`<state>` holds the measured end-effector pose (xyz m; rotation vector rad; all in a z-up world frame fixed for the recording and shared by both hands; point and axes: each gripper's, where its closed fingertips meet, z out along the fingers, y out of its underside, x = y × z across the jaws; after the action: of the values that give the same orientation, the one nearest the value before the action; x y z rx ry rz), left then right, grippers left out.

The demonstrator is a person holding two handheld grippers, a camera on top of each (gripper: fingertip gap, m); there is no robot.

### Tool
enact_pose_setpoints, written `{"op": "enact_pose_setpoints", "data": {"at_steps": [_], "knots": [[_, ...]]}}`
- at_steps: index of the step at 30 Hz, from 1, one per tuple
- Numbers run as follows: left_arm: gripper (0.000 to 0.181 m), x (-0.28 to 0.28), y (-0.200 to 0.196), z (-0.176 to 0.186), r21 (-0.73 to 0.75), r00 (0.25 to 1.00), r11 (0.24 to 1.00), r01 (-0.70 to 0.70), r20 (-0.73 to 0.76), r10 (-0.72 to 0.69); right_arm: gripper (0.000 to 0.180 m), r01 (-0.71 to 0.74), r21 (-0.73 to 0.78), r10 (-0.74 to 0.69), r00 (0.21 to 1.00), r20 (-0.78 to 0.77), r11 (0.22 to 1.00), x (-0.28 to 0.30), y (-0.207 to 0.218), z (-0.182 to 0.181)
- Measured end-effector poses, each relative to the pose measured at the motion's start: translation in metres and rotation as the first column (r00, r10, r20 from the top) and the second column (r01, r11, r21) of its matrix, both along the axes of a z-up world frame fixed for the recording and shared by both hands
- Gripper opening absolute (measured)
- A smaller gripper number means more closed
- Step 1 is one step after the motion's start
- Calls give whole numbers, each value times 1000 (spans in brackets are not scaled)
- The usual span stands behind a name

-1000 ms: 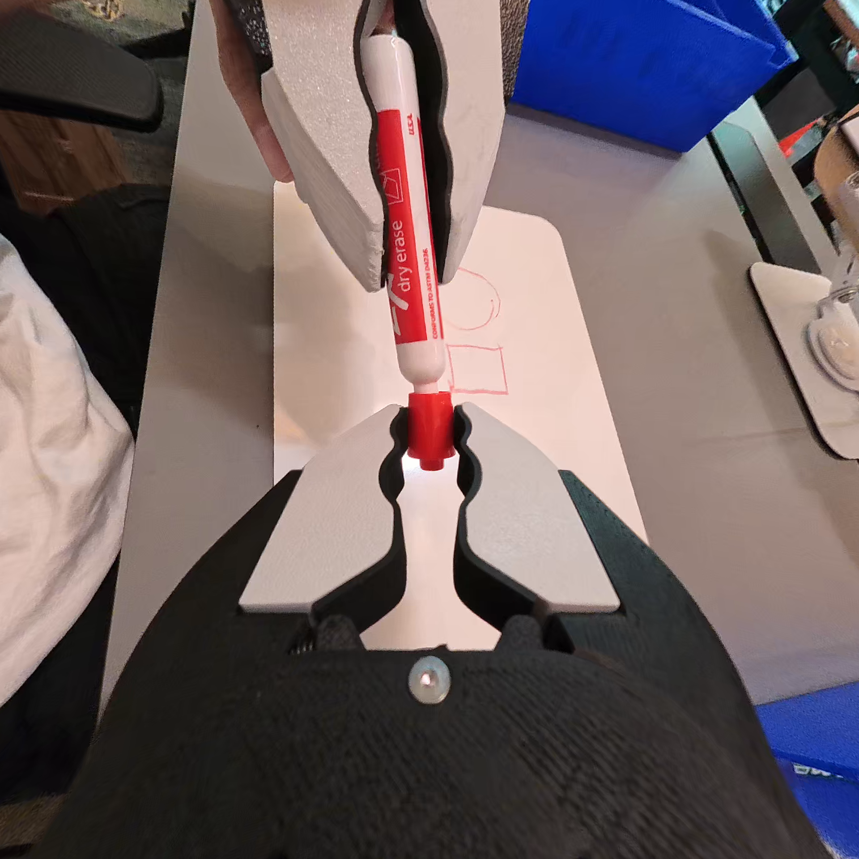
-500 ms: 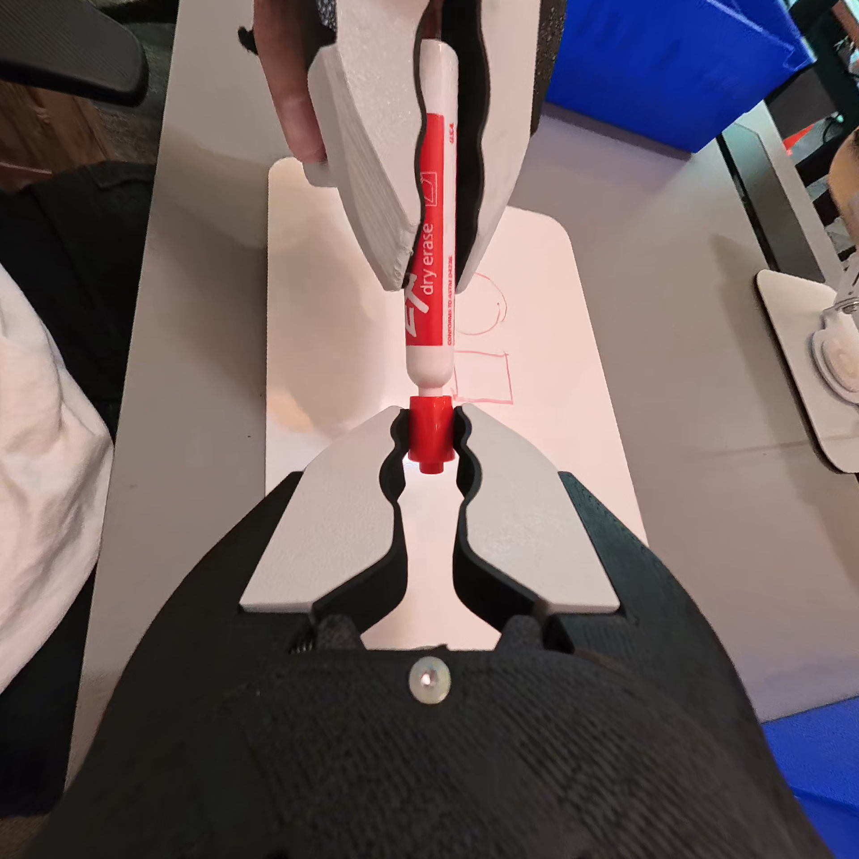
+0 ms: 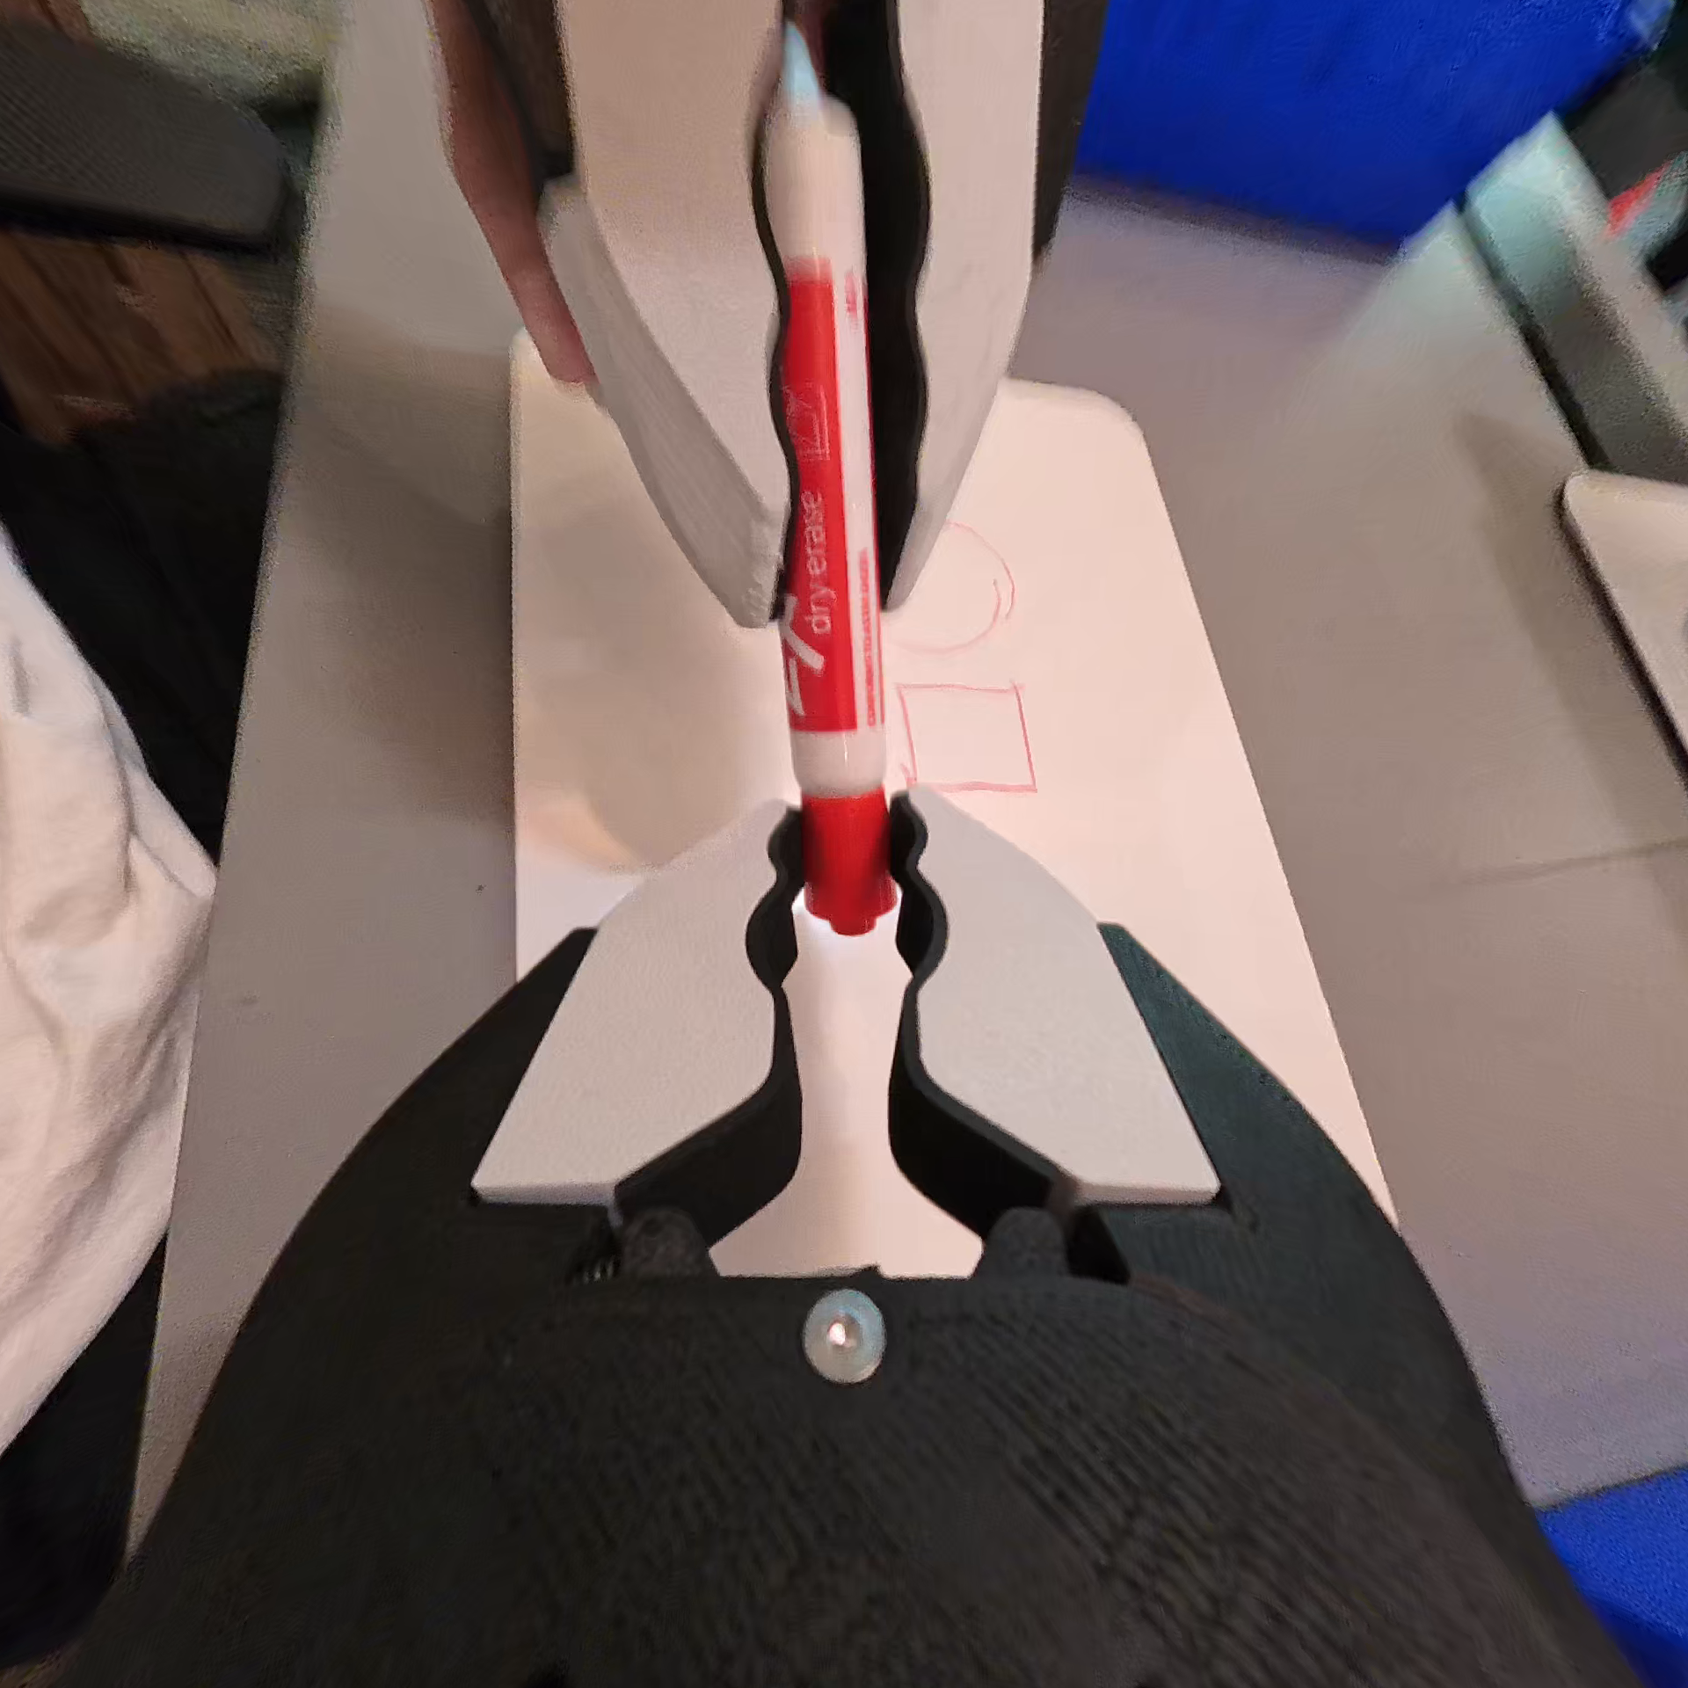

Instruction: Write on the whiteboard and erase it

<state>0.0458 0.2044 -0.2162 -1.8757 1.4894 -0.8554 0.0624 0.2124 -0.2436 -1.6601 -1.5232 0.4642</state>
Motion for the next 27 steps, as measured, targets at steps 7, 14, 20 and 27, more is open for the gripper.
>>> {"op": "enact_pose_setpoints", "data": {"at_steps": [7,14,20,27], "knots": [[19,7,6,1,18,1000,999,-26,3,26,18,49,30,-50,998,47,998,8,7,1],[19,7,5,-3,16,1000,1000,-1,21,1,19,38,20,-39,996,76,999,9,6,-4],[20,10,6,14,79,995,997,11,100,-19,19,82,1,-82,997,17,997,11,6,13],[35,17,21,56,220,946,969,-110,322,34,19,159,-83,-166,983,-79,984,21,11,29]]}}
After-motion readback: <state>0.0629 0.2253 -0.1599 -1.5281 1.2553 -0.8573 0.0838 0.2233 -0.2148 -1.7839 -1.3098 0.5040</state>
